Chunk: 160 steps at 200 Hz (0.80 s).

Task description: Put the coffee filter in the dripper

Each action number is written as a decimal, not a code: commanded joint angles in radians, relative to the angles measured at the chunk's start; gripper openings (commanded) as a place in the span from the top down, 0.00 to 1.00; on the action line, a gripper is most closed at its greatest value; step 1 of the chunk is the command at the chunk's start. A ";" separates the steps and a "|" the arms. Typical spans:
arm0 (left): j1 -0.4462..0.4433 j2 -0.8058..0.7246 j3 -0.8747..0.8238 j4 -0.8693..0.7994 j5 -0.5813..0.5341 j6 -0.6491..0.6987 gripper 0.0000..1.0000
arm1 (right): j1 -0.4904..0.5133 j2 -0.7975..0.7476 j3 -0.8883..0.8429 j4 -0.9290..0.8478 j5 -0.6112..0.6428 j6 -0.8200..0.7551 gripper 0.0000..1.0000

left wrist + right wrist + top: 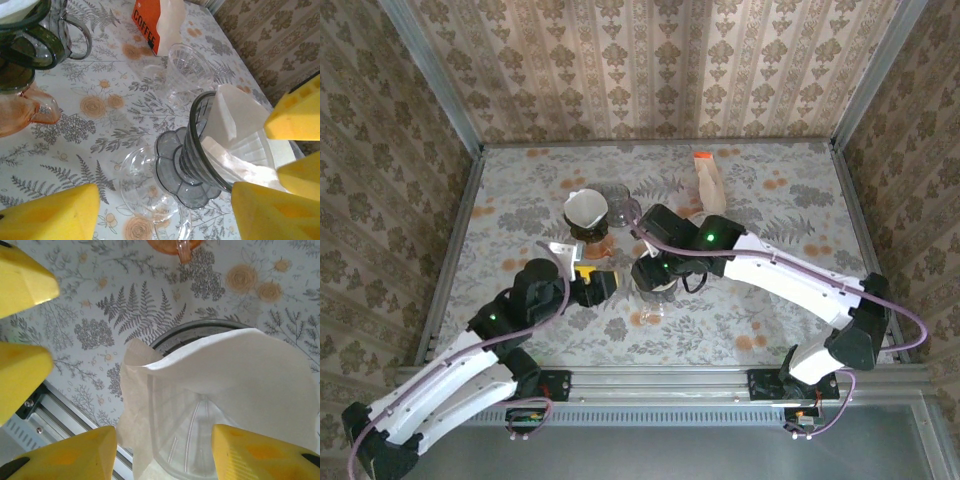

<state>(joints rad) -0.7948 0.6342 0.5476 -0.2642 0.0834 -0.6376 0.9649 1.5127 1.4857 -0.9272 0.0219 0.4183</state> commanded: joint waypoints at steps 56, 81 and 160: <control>0.071 0.162 0.092 0.126 0.153 -0.045 0.43 | 0.005 -0.071 -0.114 0.127 -0.010 -0.008 0.65; 0.068 0.202 0.111 0.133 0.180 -0.040 0.42 | 0.005 -0.073 -0.131 0.142 0.000 -0.002 0.70; 0.049 0.249 0.110 0.164 0.240 -0.037 0.36 | 0.000 -0.090 -0.174 0.179 0.001 0.007 0.76</control>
<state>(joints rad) -0.7341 0.8803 0.6319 -0.1295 0.2867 -0.6765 0.9649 1.4605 1.3281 -0.7719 0.0208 0.4191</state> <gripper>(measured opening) 0.631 0.246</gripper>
